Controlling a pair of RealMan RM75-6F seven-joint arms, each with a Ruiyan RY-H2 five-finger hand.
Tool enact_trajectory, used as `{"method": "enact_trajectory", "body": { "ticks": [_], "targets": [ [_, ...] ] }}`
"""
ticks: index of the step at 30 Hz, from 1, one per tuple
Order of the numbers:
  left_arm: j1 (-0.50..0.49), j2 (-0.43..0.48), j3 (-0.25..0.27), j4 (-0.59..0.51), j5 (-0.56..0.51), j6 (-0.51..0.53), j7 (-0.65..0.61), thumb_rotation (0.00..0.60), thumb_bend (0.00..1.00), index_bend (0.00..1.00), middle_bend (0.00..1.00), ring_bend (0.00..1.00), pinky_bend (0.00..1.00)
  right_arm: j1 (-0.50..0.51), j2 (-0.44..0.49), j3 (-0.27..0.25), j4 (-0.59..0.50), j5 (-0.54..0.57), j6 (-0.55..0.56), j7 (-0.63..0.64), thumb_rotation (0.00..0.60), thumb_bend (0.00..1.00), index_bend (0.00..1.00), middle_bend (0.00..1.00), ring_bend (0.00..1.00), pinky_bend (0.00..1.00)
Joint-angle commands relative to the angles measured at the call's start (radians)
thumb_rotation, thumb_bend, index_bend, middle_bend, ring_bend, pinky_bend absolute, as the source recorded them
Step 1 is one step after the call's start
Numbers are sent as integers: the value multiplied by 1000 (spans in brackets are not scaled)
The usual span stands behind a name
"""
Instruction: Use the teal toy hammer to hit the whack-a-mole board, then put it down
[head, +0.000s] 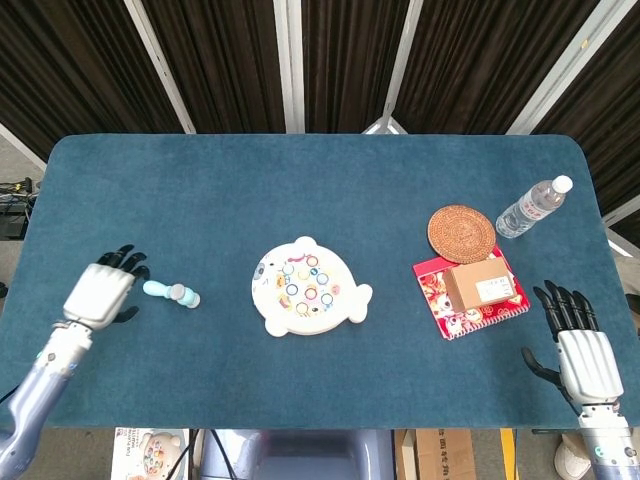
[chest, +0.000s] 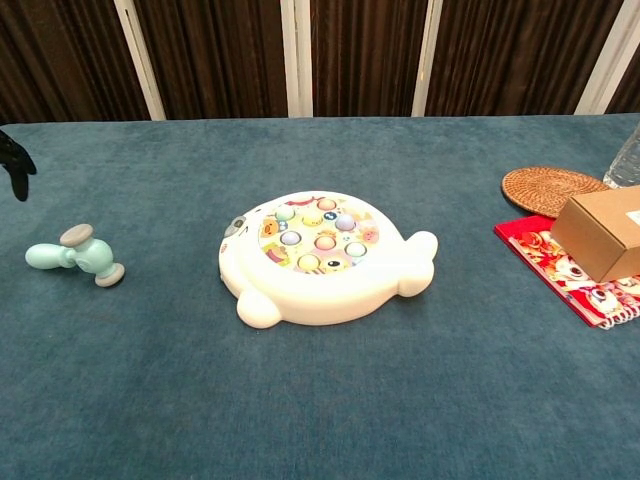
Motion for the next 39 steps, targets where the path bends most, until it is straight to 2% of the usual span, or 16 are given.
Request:
{"method": "enact_trajectory", "body": {
  "ticks": [1, 10, 39],
  "targets": [
    [-35, -44, 3, 32, -21, -39, 31, 600, 310, 437, 224, 117, 252, 0, 1, 1, 0, 2, 0, 3, 600, 303, 0, 0, 0, 0],
    [-70, -118, 9, 83, -63, -63, 65, 600, 351, 427, 223, 117, 253, -4, 5, 4, -3, 10, 4, 23, 600, 302, 0, 0, 0, 0],
    [-107, -173, 31, 148, -118, -77, 34, 600, 390, 444, 223, 117, 253, -4, 2, 5, -10, 17, -2, 29, 600, 303, 0, 0, 0, 0]
  ]
}}
